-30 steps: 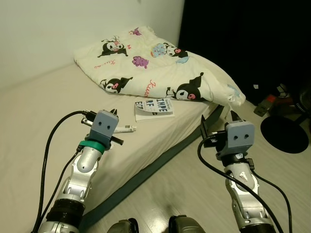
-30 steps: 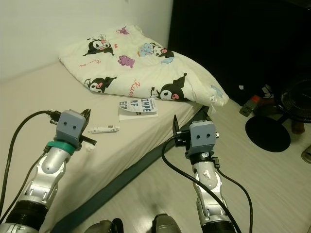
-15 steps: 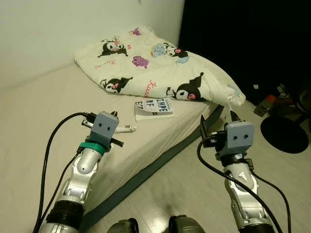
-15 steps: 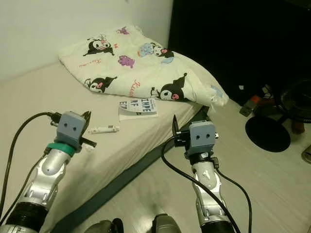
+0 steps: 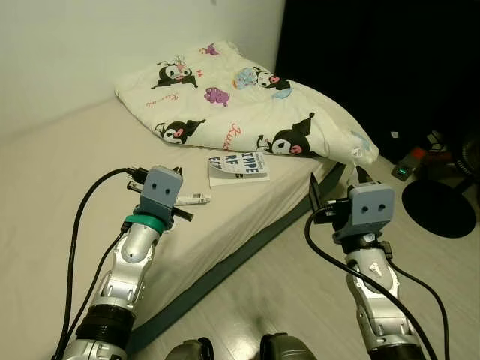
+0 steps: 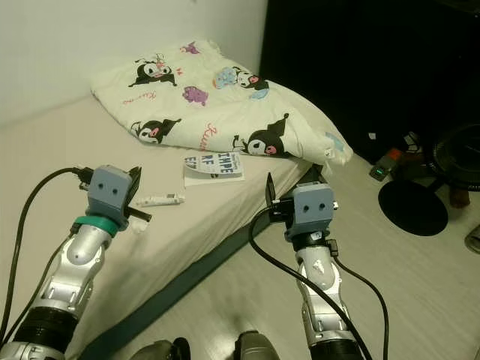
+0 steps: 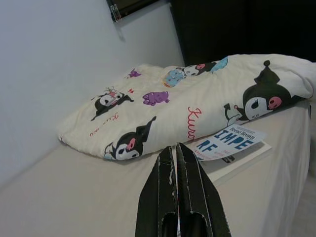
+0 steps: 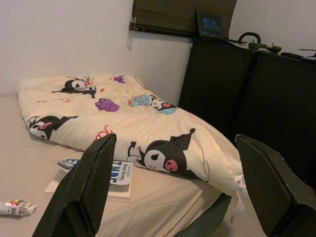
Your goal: Clean up the room
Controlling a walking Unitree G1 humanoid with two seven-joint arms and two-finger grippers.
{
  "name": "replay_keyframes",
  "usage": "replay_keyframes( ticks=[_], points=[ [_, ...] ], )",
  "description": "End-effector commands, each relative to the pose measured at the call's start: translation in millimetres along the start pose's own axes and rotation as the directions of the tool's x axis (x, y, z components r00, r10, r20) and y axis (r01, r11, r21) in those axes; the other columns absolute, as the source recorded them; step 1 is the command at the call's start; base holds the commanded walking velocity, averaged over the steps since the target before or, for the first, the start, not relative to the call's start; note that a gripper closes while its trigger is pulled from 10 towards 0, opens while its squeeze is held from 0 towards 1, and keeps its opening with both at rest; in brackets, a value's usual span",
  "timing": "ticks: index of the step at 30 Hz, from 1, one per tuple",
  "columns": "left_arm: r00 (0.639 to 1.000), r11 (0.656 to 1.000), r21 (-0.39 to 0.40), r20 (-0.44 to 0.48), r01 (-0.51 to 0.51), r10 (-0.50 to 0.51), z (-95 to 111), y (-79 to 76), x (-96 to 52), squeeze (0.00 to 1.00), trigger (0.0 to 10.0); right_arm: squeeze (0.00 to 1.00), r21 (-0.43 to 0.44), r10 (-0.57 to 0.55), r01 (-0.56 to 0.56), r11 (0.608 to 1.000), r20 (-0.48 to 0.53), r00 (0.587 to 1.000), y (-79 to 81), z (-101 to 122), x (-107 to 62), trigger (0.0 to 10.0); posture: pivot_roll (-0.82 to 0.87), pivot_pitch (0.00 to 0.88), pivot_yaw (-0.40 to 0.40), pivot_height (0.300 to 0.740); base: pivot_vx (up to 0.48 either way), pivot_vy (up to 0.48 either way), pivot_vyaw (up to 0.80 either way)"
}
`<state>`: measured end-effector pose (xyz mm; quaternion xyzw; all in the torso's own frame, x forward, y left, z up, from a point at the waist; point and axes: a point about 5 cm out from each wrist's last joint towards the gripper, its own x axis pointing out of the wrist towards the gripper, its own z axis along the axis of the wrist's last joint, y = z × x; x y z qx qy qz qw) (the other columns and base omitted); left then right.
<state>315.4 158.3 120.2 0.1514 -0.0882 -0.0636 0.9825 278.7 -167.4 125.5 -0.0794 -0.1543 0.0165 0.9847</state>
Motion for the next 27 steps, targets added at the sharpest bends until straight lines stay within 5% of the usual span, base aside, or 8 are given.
replay_keyframes(
  ticks=[1,16,27],
  points=[
    [1.0,1.0,-0.002,-0.005,-0.001,0.001,0.2,0.1,-1.1,0.0,10.0,0.0,0.013,0.0,0.0,1.0,-0.016,1.0,2.3,-1.7,-3.0,10.0,-0.16,0.0,0.053,0.74,0.0,0.0,0.0],
    [1.0,1.0,0.0,-0.019,0.006,-0.006,-0.5,-1.6,-3.4,0.0,10.0,0.0,0.007,0.003,-0.003,1.0,-0.033,0.999,2.5,-1.6,-4.8,10.0,-0.16,0.0,0.05,0.74,0.0,0.0,0.0],
    [1.0,1.0,0.0,-0.022,0.005,-0.005,0.4,-1.5,-4.7,0.0,10.0,0.0,0.014,0.006,-0.005,1.0,-0.038,0.999,3.5,-0.9,-5.6,10.0,-0.15,0.006,0.051,0.69,0.0,0.0,0.0]
  ],
)
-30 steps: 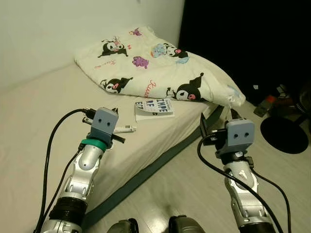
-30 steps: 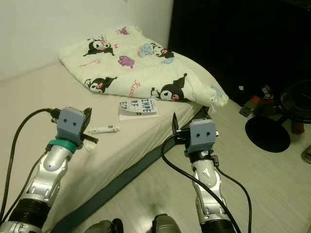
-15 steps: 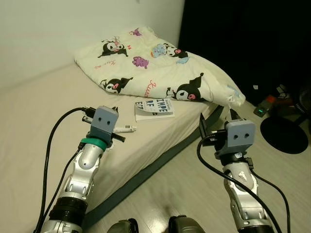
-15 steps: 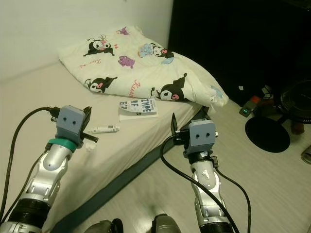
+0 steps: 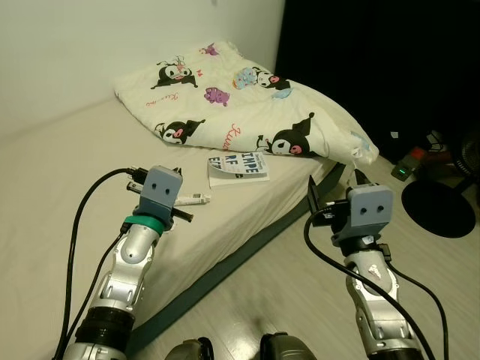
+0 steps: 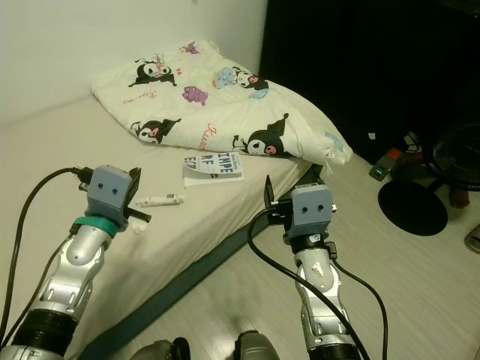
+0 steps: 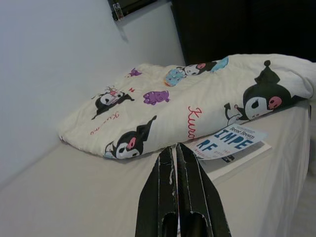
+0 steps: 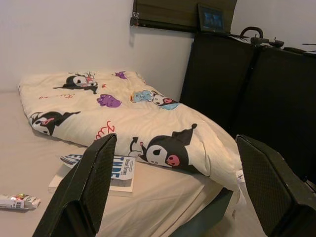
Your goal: Clean up the room
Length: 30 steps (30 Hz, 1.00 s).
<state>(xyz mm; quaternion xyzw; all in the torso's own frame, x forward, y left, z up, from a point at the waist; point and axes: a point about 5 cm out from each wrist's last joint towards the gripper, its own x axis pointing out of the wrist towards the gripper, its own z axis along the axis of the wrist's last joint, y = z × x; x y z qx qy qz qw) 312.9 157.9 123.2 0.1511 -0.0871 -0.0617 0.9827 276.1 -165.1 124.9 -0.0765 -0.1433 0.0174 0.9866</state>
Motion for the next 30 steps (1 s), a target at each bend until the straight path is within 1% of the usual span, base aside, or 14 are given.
replay_keyframes(
  ticks=[1,4,11,13,15,21,30],
  points=[
    [1.0,1.0,0.001,-0.019,0.009,-0.009,-3.0,-1.8,-2.8,0.0,10.0,0.0,0.007,0.003,-0.003,1.0,-0.016,1.0,1.2,-1.6,-2.9,10.0,-0.15,0.006,0.051,0.69,0.0,0.0,0.0],
    [1.0,1.0,0.001,-0.019,0.009,-0.009,-2.7,-1.5,-2.1,0.0,10.0,0.0,0.007,0.002,-0.002,1.0,-0.017,1.0,0.9,-1.6,-2.4,10.0,-0.15,0.006,0.052,0.675,0.0,0.0,0.0],
    [1.0,1.0,0.001,-0.019,0.01,-0.01,-2.4,-1.4,-1.7,0.0,10.0,0.0,0.008,0.001,-0.001,1.0,-0.017,1.0,0.9,-1.5,-2.2,10.0,-0.15,0.007,0.054,0.655,0.0,0.0,0.0],
    [1.0,1.0,0.002,-0.02,0.011,-0.011,-2.2,-1.3,-1.7,0.0,10.0,0.0,0.009,0.0,0.0,1.0,-0.017,1.0,1.3,-1.3,-2.7,10.0,-0.15,0.009,0.055,0.64,0.0,0.0,0.0],
    [1.0,1.0,0.002,-0.02,0.011,-0.011,-2.2,-1.3,-1.7,0.0,10.0,0.0,0.009,0.0,0.0,1.0,-0.017,1.0,1.3,-1.3,-2.7,10.0,-0.15,0.009,0.055,0.64,0.0,0.0,0.0],
    [1.0,1.0,0.002,-0.022,0.014,-0.014,-2.3,-1.2,-2.1,0.0,10.0,0.0,0.01,-0.002,0.002,1.0,-0.019,1.0,1.3,-1.3,-3.1,10.0,-0.15,0.009,0.055,0.62,0.0,0.0,0.0],
    [1.0,1.0,0.003,-0.023,0.017,-0.017,-1.8,-0.7,-3.2,0.0,10.0,0.0,0.012,-0.004,0.004,1.0,-0.021,1.0,1.4,-0.7,-4.6,10.0,-0.15,0.025,0.061,0.58,0.0,0.0,0.0]
  ],
)
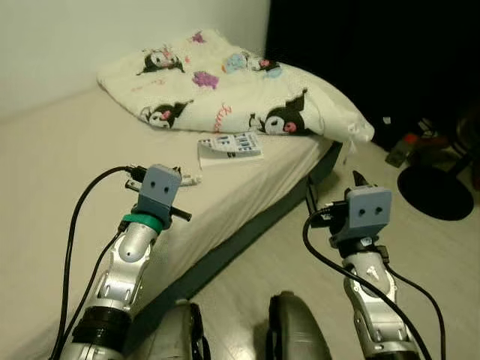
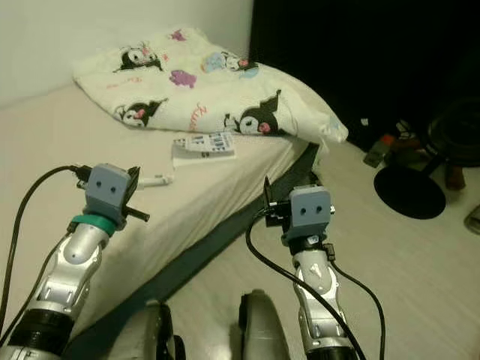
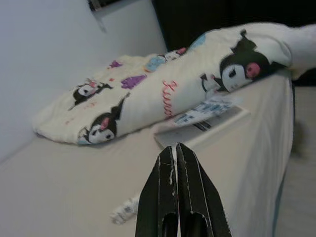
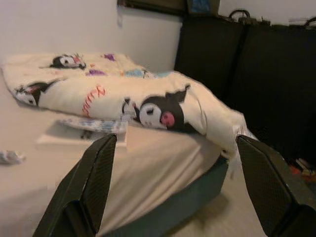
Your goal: Clean up the room
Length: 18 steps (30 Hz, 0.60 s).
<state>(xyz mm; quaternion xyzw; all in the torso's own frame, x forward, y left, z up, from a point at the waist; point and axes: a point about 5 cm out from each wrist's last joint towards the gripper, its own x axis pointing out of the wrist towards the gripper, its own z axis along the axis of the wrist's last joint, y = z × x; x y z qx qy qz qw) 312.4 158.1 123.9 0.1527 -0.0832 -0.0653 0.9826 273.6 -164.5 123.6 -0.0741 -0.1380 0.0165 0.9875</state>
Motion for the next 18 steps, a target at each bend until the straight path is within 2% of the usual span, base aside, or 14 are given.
replay_keyframes(
  ticks=[1,10,17,18],
  points=[
    [1.0,1.0,0.001,-0.016,0.009,-0.009,-2.6,-1.1,-2.8,0.0,10.0,0.0,0.008,-0.002,0.002,1.0,-0.01,1.0,0.6,-0.3,-1.9,10.0,-0.15,0.025,0.061,0.58,0.0,0.0,0.0],
    [0.999,1.0,0.007,-0.032,0.017,-0.017,-3.6,0.1,-6.9,0.0,10.0,0.0,0.016,-0.001,0.001,1.0,-0.014,1.0,3.8,0.4,-5.6,10.0,-0.14,0.061,0.071,0.555,0.0,0.0,0.0],
    [0.989,1.0,0.002,-0.148,-0.023,0.023,-15.3,12.1,-2.9,0.0,10.0,0.0,0.03,0.007,-0.007,1.0,-0.016,1.0,8.5,1.6,-7.4,10.0,-0.13,0.123,0.081,0.54,0.0,0.0,0.0],
    [0.976,0.999,-0.004,-0.213,-0.043,0.041,-21.3,17.6,2.5,0.0,10.0,0.0,0.038,0.016,-0.016,0.999,-0.012,1.0,11.4,3.5,-4.9,10.0,-0.13,0.14,0.082,0.54,0.0,0.0,0.0]
  ],
)
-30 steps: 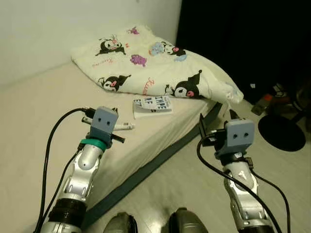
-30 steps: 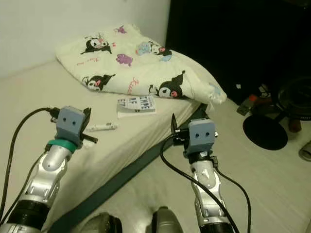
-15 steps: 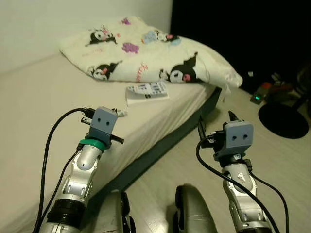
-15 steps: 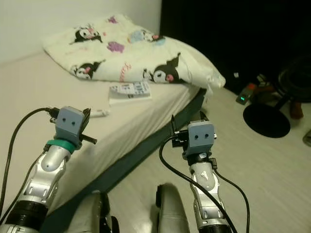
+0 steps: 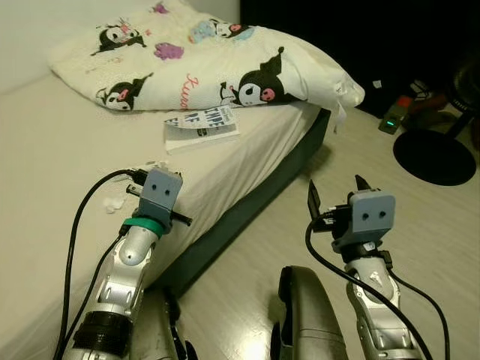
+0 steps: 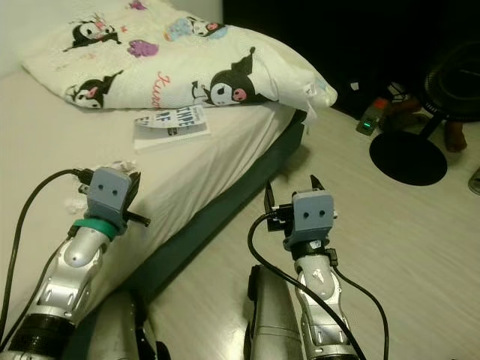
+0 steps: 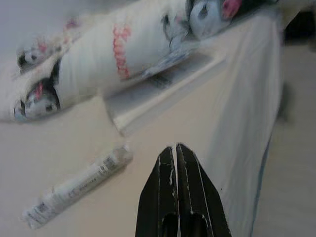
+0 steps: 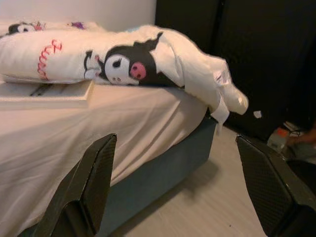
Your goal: Clean up the room
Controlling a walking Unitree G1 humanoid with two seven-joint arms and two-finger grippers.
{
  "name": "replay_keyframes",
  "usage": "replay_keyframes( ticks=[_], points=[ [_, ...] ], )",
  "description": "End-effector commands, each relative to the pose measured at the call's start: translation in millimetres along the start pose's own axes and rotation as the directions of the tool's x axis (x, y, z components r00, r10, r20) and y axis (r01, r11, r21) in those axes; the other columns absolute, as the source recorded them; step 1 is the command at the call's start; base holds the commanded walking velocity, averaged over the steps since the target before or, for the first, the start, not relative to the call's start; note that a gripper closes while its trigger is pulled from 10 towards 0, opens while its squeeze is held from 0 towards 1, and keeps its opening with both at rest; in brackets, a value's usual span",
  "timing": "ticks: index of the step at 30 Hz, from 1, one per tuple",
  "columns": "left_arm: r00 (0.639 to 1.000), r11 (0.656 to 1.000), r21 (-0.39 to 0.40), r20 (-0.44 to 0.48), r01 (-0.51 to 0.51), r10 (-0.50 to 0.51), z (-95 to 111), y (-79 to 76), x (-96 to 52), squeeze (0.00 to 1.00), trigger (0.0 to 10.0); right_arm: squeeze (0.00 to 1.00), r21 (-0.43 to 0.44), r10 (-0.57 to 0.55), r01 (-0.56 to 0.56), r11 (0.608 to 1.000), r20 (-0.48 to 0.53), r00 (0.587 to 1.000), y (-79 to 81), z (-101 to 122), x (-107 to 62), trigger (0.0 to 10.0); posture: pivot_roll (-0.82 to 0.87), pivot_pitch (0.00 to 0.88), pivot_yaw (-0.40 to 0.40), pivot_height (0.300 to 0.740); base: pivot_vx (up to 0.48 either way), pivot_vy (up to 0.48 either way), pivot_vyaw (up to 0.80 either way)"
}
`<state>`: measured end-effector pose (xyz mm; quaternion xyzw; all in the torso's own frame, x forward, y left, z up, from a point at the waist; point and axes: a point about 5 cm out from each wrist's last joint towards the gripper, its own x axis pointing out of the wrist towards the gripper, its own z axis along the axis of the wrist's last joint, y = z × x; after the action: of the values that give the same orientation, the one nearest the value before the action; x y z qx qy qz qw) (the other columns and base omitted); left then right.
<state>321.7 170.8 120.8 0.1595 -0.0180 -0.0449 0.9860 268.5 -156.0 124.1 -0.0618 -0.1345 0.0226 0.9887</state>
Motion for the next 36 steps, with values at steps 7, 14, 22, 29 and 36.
replay_keyframes(
  ticks=[7,14,22,29,36],
  points=[
    [0.969,0.985,-0.091,-0.213,-0.148,0.126,-20.2,32.3,20.8,0.0,10.0,0.0,0.032,0.05,-0.051,0.998,0.028,0.998,13.2,11.6,12.0,10.0,-0.14,0.184,0.074,0.54,0.0,0.0,0.0],
    [0.915,0.925,-0.15,-0.267,-0.349,0.302,-12.6,96.7,28.3,1.0,10.0,0.0,0.037,0.066,-0.068,0.997,0.048,0.997,15.4,19.6,14.9,10.0,-0.14,0.197,0.072,0.54,0.0,0.0,0.0],
    [0.888,0.884,-0.215,-0.309,-0.414,0.341,-10.6,135.2,24.8,1.0,10.0,0.0,0.05,0.078,-0.079,0.996,0.035,0.996,22.2,18.8,10.1,10.0,-0.14,0.2,0.082,0.54,0.0,0.0,0.0],
    [0.904,0.893,-0.33,-0.394,-0.307,0.166,-31.9,131.8,13.1,1.0,10.0,0.0,0.056,0.078,-0.079,0.995,0.023,0.997,22.6,17.4,7.9,10.0,-0.13,0.203,0.079,0.54,0.0,0.0,0.0],
    [0.916,0.861,-0.455,-0.4,-0.226,0.03,-46.0,119.6,4.2,0.0,10.0,0.0,0.054,0.087,-0.088,0.995,0.017,0.996,22.1,16.5,8.3,10.0,-0.13,0.206,0.062,0.54,0.0,0.0,0.0]
  ],
)
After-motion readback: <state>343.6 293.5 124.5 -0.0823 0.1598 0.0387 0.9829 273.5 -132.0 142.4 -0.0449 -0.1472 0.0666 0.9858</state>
